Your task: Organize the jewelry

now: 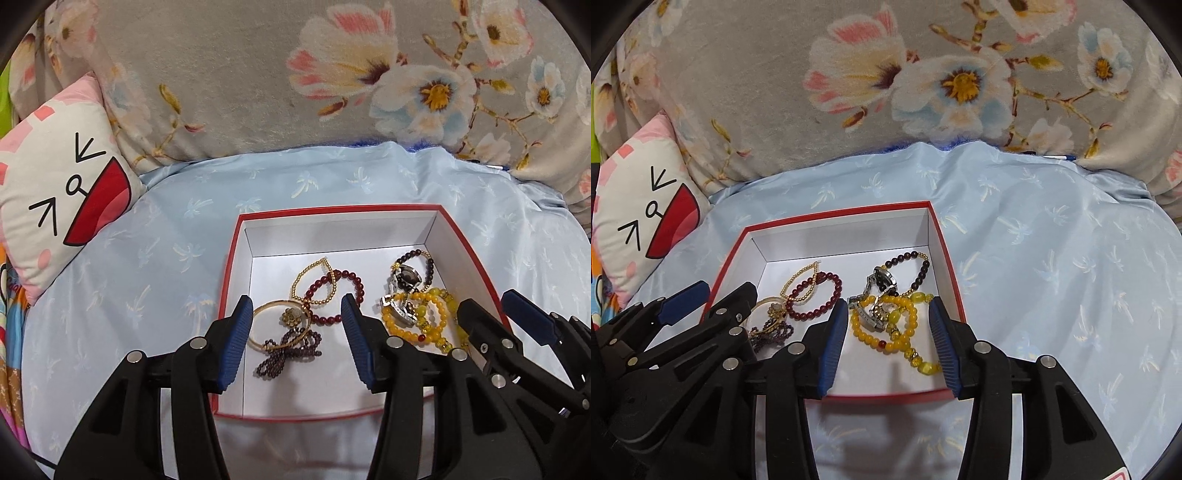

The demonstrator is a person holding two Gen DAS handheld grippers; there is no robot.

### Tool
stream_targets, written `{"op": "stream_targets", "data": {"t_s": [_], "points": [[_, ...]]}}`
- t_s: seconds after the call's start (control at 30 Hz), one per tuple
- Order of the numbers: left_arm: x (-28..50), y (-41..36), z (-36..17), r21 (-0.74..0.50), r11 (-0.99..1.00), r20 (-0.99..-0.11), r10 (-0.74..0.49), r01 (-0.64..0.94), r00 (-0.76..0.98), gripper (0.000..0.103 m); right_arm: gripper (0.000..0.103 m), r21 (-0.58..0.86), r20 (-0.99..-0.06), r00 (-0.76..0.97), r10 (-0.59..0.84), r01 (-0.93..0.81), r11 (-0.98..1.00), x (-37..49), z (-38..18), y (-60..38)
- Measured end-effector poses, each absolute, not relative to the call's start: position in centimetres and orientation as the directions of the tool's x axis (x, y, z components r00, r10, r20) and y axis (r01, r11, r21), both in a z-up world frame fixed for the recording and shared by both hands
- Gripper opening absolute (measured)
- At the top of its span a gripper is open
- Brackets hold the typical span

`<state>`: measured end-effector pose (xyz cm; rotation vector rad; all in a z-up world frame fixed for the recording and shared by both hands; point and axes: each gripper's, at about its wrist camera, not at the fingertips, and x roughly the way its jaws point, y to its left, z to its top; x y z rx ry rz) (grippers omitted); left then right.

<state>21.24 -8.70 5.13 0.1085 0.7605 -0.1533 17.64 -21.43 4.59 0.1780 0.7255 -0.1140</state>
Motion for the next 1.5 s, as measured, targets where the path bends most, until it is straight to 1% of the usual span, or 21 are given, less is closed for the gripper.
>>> {"op": "stream_targets", "data": {"t_s": [0.07, 0.2, 0.3, 0.43, 0.6, 0.9, 0.97, 1.07, 1.13, 1.17, 1.23, 1.27, 1.3, 1.33, 1.5], "points": [[20.4, -8.5, 5.5, 0.041, 0.984, -0.691, -0.100, 0.176, 0.716, 0.047, 0.046, 0.125, -0.667, 0.744, -0.041, 0.166, 0.978, 16.7, 4.9, -21.3], [18.7, -7.9, 6.0, 0.032, 0.984, -0.688, -0.107, 0.177, 0.718, 0.047, 0.052, 0.120, -0.664, 0.746, -0.054, 0.178, 0.977, 14.8, 5.3, -20.9], [17.3, -7.6, 6.1, 0.033, 0.983, -0.688, -0.108, 0.179, 0.717, 0.047, 0.053, 0.133, -0.660, 0.750, -0.045, 0.175, 0.976, 13.2, 5.3, -20.7], [15.5, -7.3, 6.0, 0.041, 0.983, -0.688, -0.101, 0.177, 0.719, 0.047, 0.054, 0.111, -0.661, 0.748, -0.060, 0.177, 0.978, 11.5, 5.4, -20.2], [13.3, -6.6, 5.6, 0.030, 0.985, -0.694, -0.103, 0.172, 0.712, 0.047, 0.062, 0.078, -0.658, 0.747, -0.092, 0.189, 0.979, 9.2, 5.3, -19.7], [10.1, -6.2, 4.2, 0.045, 0.984, -0.714, -0.089, 0.172, 0.695, 0.049, 0.063, 0.092, -0.678, 0.730, -0.086, 0.199, 0.976, 6.4, 3.6, -19.8], [9.6, -6.2, 4.0, 0.055, 0.984, -0.713, -0.078, 0.167, 0.696, 0.052, 0.063, 0.081, -0.676, 0.730, -0.098, 0.205, 0.975, 5.9, 3.4, -19.7], [9.1, -6.0, 4.0, 0.056, 0.986, -0.710, -0.071, 0.157, 0.700, 0.060, 0.063, 0.083, -0.678, 0.729, -0.098, 0.209, 0.974, 5.4, 3.4, -19.7], [8.7, -5.8, 4.0, 0.058, 0.987, -0.707, -0.066, 0.151, 0.704, 0.068, 0.064, 0.087, -0.678, 0.728, -0.099, 0.214, 0.973, 5.1, 3.4, -19.9], [8.6, -5.8, 4.1, 0.062, 0.988, -0.705, -0.060, 0.145, 0.707, 0.071, 0.065, 0.085, -0.678, 0.728, -0.104, 0.218, 0.972, 4.9, 3.5, -20.0], [8.1, -5.6, 4.3, 0.076, 0.989, -0.692, -0.040, 0.127, 0.721, 0.081, 0.068, 0.076, -0.671, 0.731, -0.124, 0.234, 0.969, 4.5, 3.7, -20.2], [7.9, -5.4, 4.4, 0.082, 0.990, -0.688, -0.029, 0.118, 0.725, 0.084, 0.070, 0.074, -0.669, 0.732, -0.131, 0.241, 0.968, 4.3, 3.8, -20.3], [7.7, -5.3, 4.5, 0.085, 0.991, -0.685, -0.018, 0.105, 0.729, 0.090, 0.072, 0.075, -0.666, 0.734, -0.135, 0.246, 0.966, 4.2, 3.9, -20.4], [7.6, -5.1, 4.6, 0.082, 0.992, -0.684, -0.015, 0.098, 0.729, 0.091, 0.073, 0.083, -0.666, 0.734, -0.133, 0.250, 0.965, 4.0, 4.0, -20.6], [7.1, -4.8, 4.6, 0.076, 0.992, -0.694, -0.022, 0.103, 0.719, 0.093, 0.078, 0.091, -0.665, 0.733, -0.142, 0.269, 0.959, 3.4, 4.2, -20.7]]}}
